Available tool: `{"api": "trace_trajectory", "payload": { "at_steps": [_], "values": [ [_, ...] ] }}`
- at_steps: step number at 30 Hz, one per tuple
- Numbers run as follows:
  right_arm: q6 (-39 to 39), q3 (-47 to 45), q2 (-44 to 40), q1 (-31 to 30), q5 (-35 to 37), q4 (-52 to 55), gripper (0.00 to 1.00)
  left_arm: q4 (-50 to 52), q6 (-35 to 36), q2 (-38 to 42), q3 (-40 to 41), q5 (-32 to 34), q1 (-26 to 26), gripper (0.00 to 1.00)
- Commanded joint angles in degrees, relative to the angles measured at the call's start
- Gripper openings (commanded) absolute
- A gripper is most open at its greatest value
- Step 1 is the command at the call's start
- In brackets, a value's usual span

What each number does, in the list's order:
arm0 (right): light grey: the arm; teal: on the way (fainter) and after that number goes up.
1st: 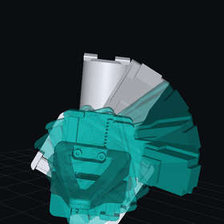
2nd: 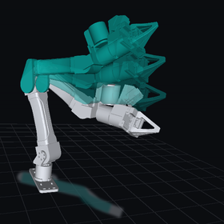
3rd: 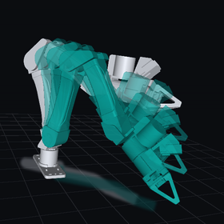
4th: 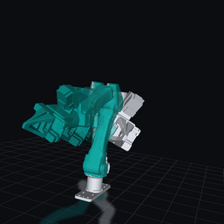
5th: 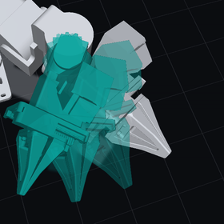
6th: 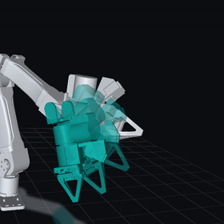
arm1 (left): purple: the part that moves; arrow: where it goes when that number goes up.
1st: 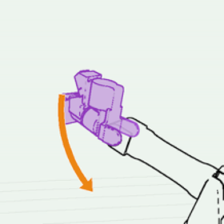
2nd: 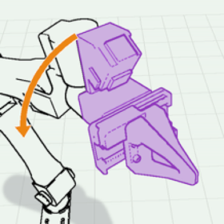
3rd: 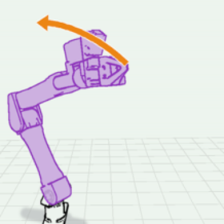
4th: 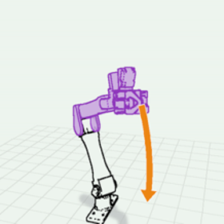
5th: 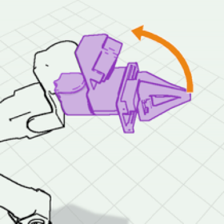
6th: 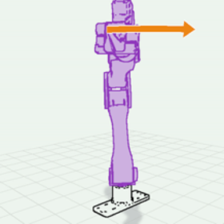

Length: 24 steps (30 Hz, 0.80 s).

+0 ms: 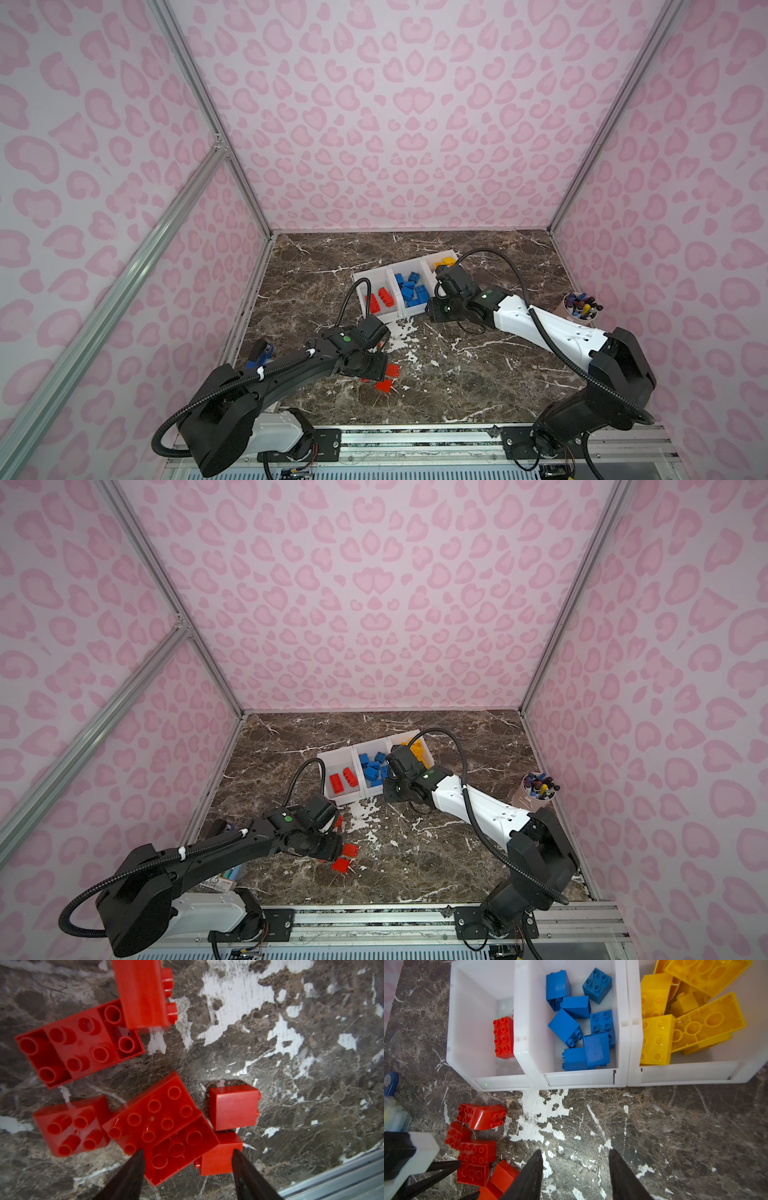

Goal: Sort the legos into containers by color
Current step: Separate the legos at the bottom-center of the table.

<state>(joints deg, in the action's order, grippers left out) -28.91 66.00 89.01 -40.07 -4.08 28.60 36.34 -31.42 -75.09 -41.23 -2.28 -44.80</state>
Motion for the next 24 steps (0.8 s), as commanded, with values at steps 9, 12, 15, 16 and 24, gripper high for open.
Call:
{"api": "trace_trajectory", "payload": {
  "at_steps": [9, 12, 15, 16, 24],
  "values": [
    [-0.5, -0.6, -0.4, 0.0, 0.4, -0.5, 0.52, 0.0, -1.6, -1.7, 0.1, 0.1, -2.3, 0.67],
    [-0.4, -0.7, -0.4, 0.0, 0.4, -0.4, 0.52, -0.3, -1.9, -3.2, -0.7, 0.3, -3.9, 0.66],
    [-0.4, -0.7, -0.5, 0.0, 0.5, -0.3, 0.52, -0.3, -2.5, -4.2, -1.6, 1.3, -4.9, 0.65],
    [-0.4, -0.7, -0.6, 0.1, 0.5, -0.3, 0.52, -0.3, -2.6, -4.4, -1.9, 1.7, -5.0, 0.64],
    [-0.4, -1.1, -1.0, 0.1, 0.6, -0.2, 0.52, -0.5, -3.6, -5.0, -2.9, 4.8, -5.1, 0.52]
  ]
}}
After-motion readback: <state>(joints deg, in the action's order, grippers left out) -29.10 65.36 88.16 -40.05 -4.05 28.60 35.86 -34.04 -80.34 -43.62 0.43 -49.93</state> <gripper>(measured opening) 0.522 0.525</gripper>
